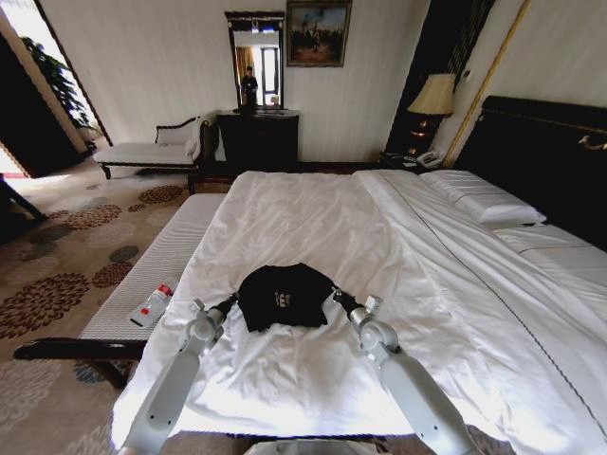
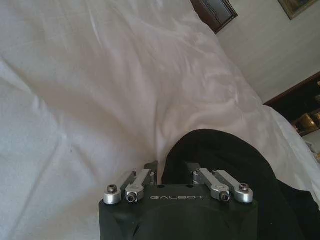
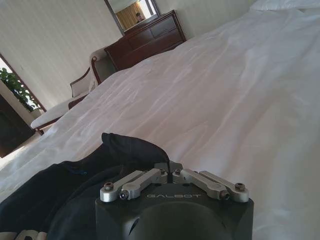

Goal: Fold the clothes on the bed.

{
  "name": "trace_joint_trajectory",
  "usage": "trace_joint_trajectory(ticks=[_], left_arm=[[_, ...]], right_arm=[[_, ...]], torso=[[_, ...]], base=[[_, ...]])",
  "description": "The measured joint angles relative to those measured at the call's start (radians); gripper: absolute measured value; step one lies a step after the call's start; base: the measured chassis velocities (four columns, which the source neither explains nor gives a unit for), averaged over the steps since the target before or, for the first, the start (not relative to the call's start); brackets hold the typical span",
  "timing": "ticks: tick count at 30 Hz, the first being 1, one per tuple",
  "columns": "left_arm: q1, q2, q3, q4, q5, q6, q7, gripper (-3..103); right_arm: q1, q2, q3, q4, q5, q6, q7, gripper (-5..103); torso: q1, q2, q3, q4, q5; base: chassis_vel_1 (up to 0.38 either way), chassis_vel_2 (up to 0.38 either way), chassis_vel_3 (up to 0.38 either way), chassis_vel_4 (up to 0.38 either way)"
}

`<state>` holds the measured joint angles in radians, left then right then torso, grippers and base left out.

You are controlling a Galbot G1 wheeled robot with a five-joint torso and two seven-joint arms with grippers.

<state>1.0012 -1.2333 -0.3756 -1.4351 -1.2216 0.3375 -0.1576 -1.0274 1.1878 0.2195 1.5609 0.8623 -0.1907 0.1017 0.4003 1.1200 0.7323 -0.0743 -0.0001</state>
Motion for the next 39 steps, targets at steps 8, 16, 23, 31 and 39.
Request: trace_joint_trajectory(ticks=[8, 16, 23, 31, 39], left_arm=[[-0.002, -0.023, 0.004, 0.014, 0.019, -0.006, 0.010, 59], [-0.017, -0.055, 0.013, 0.025, 0.028, -0.012, 0.015, 89], [-0.016, -0.069, 0.012, 0.026, 0.032, -0.017, 0.019, 68], [-0.013, -0.060, 0.001, 0.027, 0.032, -0.025, 0.027, 41], [-0.015, -0.049, -0.011, 0.033, 0.029, -0.031, 0.034, 8]], right_arm=[[-0.006, 0.001, 0.002, 0.000, -0.005, 0.003, -0.004, 0], [-0.011, -0.003, 0.011, 0.000, -0.005, 0.005, -0.007, 0], [-0.012, 0.000, 0.012, -0.003, -0.009, 0.007, -0.011, 0], [-0.015, 0.001, 0.015, -0.008, -0.014, 0.011, -0.014, 0], [-0.025, -0.001, 0.025, -0.006, -0.019, 0.015, -0.019, 0]], torso=[[0.000, 0.000, 0.000, 0.0000, 0.0001], [0.000, 0.000, 0.000, 0.0001, 0.0001], [0.000, 0.000, 0.000, 0.0000, -0.0002], [0.000, 0.000, 0.000, -0.0001, -0.0002], [0.000, 0.000, 0.000, -0.0001, -0.0001]], base=[[0.000, 0.000, 0.000, 0.000], [0.000, 0.000, 0.000, 0.000], [0.000, 0.000, 0.000, 0.000], [0.000, 0.000, 0.000, 0.000], [0.000, 0.000, 0.000, 0.000]])
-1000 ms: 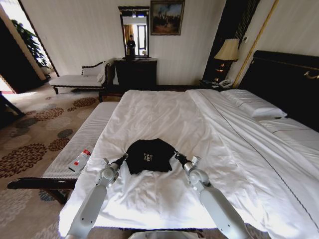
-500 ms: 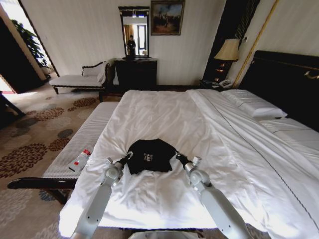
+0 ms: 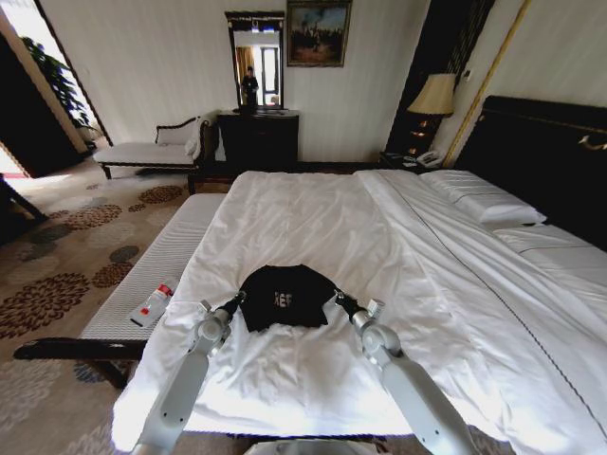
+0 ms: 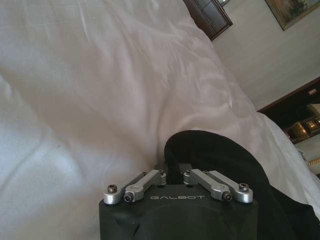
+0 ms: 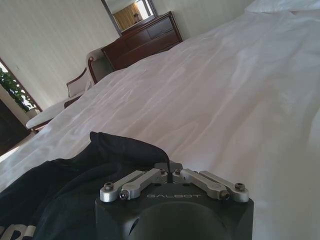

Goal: Fold the clothes on the bed.

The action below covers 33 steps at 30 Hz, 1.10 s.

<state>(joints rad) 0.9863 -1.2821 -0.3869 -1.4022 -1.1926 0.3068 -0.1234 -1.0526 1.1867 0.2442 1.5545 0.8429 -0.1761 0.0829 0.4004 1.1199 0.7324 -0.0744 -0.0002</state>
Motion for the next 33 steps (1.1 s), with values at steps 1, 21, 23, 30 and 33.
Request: trace_joint_trajectory(ticks=[1, 21, 23, 30, 33], left_arm=[[-0.001, 0.001, -0.001, 0.001, 0.000, 0.000, 0.000, 4], [-0.015, 0.183, -0.080, -0.353, -0.053, 0.000, -0.057, 2], [-0.015, 0.204, -0.094, -0.414, -0.081, 0.004, -0.072, 2], [0.000, 0.326, -0.203, -0.713, -0.231, 0.007, -0.131, 2], [-0.003, 0.376, -0.292, -0.819, -0.329, 0.007, -0.162, 2]], right_arm=[[0.000, 0.000, 0.001, 0.001, 0.000, 0.000, 0.000, 0], [-0.044, -0.155, 0.089, 0.296, -0.044, 0.105, -0.071, 0], [-0.055, -0.178, 0.108, 0.340, -0.034, 0.124, -0.086, 0], [-0.104, -0.272, 0.236, 0.614, 0.087, 0.209, -0.138, 0], [-0.134, -0.311, 0.322, 0.719, 0.165, 0.211, -0.144, 0]], torso=[[0.000, 0.000, 0.000, 0.0000, 0.0000], [0.000, 0.000, 0.000, -0.0001, 0.0002], [0.000, 0.000, 0.000, -0.0001, 0.0000], [0.000, 0.000, 0.000, 0.0002, -0.0003], [0.000, 0.000, 0.000, 0.0003, -0.0002]], base=[[0.000, 0.000, 0.000, 0.000], [0.000, 0.000, 0.000, 0.000], [0.000, 0.000, 0.000, 0.000], [0.000, 0.000, 0.000, 0.000], [0.000, 0.000, 0.000, 0.000]])
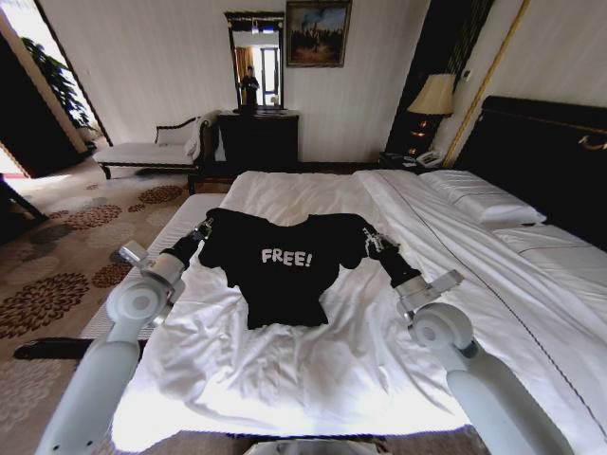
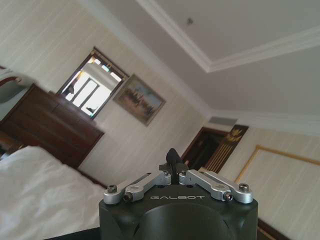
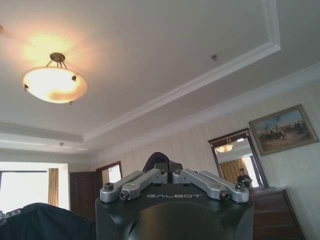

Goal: Fold the clothes on the bed.

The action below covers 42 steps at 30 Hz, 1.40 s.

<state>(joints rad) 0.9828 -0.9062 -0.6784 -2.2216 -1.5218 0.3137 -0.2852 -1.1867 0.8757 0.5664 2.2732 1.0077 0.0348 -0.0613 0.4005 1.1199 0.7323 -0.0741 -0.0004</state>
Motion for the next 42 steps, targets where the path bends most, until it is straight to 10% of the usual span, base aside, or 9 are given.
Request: trace_joint_trajectory(ticks=[9, 15, 23, 28, 36, 42], left_arm=[[0.045, 0.172, -0.397, -0.242, -0.372, -0.010, -0.067, 2], [0.210, 0.172, -0.654, -0.295, -0.509, -0.004, -0.064, 2], [0.379, 0.145, -0.817, -0.292, -0.571, 0.030, -0.059, 2], [0.375, 0.158, -0.704, -0.285, -0.487, 0.070, -0.090, 2], [0.229, 0.212, -0.131, -0.210, -0.239, 0.218, -0.152, 2], [0.111, 0.160, 0.099, -0.066, -0.137, 0.216, -0.156, 2]], right_arm=[[-0.179, -0.135, 0.436, 0.239, 0.237, -0.011, -0.001, 0], [-0.313, -0.141, 0.764, 0.243, 0.307, -0.074, 0.027, 0], [-0.377, -0.149, 0.894, 0.240, 0.330, -0.151, 0.095, 0], [-0.390, -0.125, 0.742, 0.233, 0.285, -0.217, 0.161, 0], [-0.388, -0.224, 0.315, 0.215, 0.274, -0.380, 0.273, 0], [-0.332, -0.205, 0.190, 0.073, 0.227, -0.370, 0.277, 0]], torso=[[0.000, 0.000, 0.000, -0.0003, 0.0003], [0.000, 0.000, 0.000, -0.0006, 0.0004], [0.000, 0.000, 0.000, 0.0002, -0.0001], [0.000, 0.000, 0.000, -0.0003, 0.0003], [0.000, 0.000, 0.000, -0.0003, -0.0001], [0.000, 0.000, 0.000, -0.0003, 0.0004]], base=[[0.000, 0.000, 0.000, 0.000], [0.000, 0.000, 0.000, 0.000], [0.000, 0.000, 0.000, 0.000], [0.000, 0.000, 0.000, 0.000], [0.000, 0.000, 0.000, 0.000], [0.000, 0.000, 0.000, 0.000]])
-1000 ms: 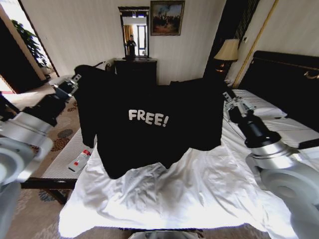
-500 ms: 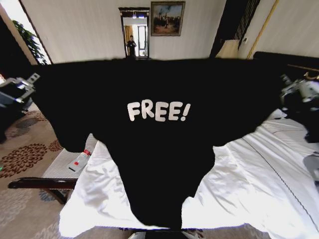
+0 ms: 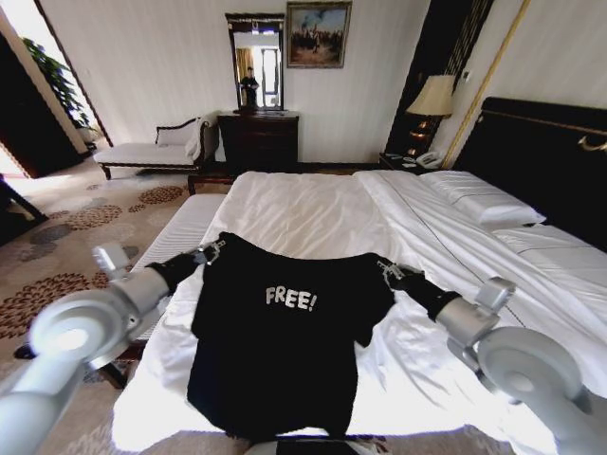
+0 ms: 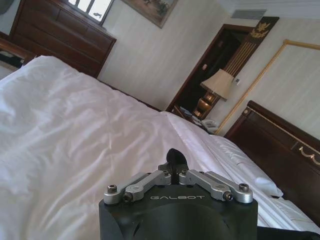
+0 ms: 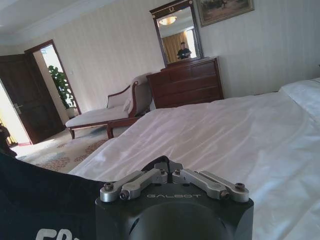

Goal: Fold the clothes on the bed.

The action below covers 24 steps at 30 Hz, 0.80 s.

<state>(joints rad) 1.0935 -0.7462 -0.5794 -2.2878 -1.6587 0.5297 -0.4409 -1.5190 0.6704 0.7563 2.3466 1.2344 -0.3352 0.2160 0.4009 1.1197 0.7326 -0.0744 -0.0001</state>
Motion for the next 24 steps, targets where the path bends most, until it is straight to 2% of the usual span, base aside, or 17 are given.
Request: trace_joint_trajectory(ticks=[5, 10, 13, 14, 15, 17, 19, 20, 23, 24], left_arm=[[-0.026, -0.042, 0.077, 0.055, 0.055, -0.010, 0.004, 2], [-0.020, -0.075, 0.074, 0.040, 0.064, -0.022, 0.016, 2], [0.004, -0.094, 0.000, -0.035, 0.030, -0.042, 0.037, 2], [0.021, -0.098, -0.043, -0.076, 0.000, -0.056, 0.049, 2], [0.021, -0.098, -0.043, -0.076, 0.000, -0.056, 0.049, 2], [0.046, -0.106, -0.109, -0.124, -0.031, -0.076, 0.072, 2], [0.076, -0.131, -0.186, -0.182, -0.081, -0.101, 0.112, 2], [0.076, -0.131, -0.186, -0.182, -0.081, -0.101, 0.112, 2], [0.088, -0.163, -0.256, -0.214, -0.120, -0.145, 0.155, 2], [0.086, -0.165, -0.263, -0.215, -0.120, -0.154, 0.156, 2]], right_arm=[[0.030, 0.048, -0.052, -0.077, -0.060, 0.038, -0.025, 0], [0.047, 0.087, -0.057, -0.087, -0.074, 0.071, -0.058, 0], [0.052, 0.128, -0.022, -0.067, -0.064, 0.127, -0.113, 0], [0.052, 0.146, 0.002, -0.049, -0.034, 0.152, -0.137, 0], [0.052, 0.146, 0.002, -0.049, -0.034, 0.152, -0.137, 0], [0.056, 0.165, 0.027, -0.029, 0.001, 0.183, -0.170, 0], [0.062, 0.188, 0.055, -0.003, 0.027, 0.233, -0.247, 0], [0.062, 0.188, 0.055, -0.003, 0.027, 0.233, -0.247, 0], [0.075, 0.209, 0.079, 0.015, 0.019, 0.306, -0.365, 0], [0.078, 0.210, 0.081, 0.016, 0.014, 0.316, -0.374, 0]], torso=[[0.000, 0.000, 0.000, -0.0001, 0.0002], [0.000, 0.000, 0.000, 0.0001, -0.0003], [0.000, 0.000, 0.000, 0.0001, 0.0000], [0.000, 0.000, 0.000, 0.0000, 0.0003], [0.000, 0.000, 0.000, 0.0000, 0.0003], [-0.001, 0.000, 0.000, 0.0001, 0.0001], [-0.001, 0.000, 0.000, 0.0003, -0.0002], [-0.001, 0.000, 0.000, 0.0003, -0.0002], [-0.001, 0.000, 0.000, 0.0001, -0.0002], [-0.001, 0.000, 0.000, 0.0001, -0.0002]], base=[[0.000, 0.000, 0.000, 0.000], [0.000, 0.000, 0.000, 0.000], [0.000, 0.000, 0.000, 0.000], [0.000, 0.000, 0.000, 0.000], [0.000, 0.000, 0.000, 0.000], [0.000, 0.000, 0.000, 0.000], [0.000, 0.000, 0.000, 0.000], [0.000, 0.000, 0.000, 0.000], [0.000, 0.000, 0.000, 0.000], [0.000, 0.000, 0.000, 0.000]])
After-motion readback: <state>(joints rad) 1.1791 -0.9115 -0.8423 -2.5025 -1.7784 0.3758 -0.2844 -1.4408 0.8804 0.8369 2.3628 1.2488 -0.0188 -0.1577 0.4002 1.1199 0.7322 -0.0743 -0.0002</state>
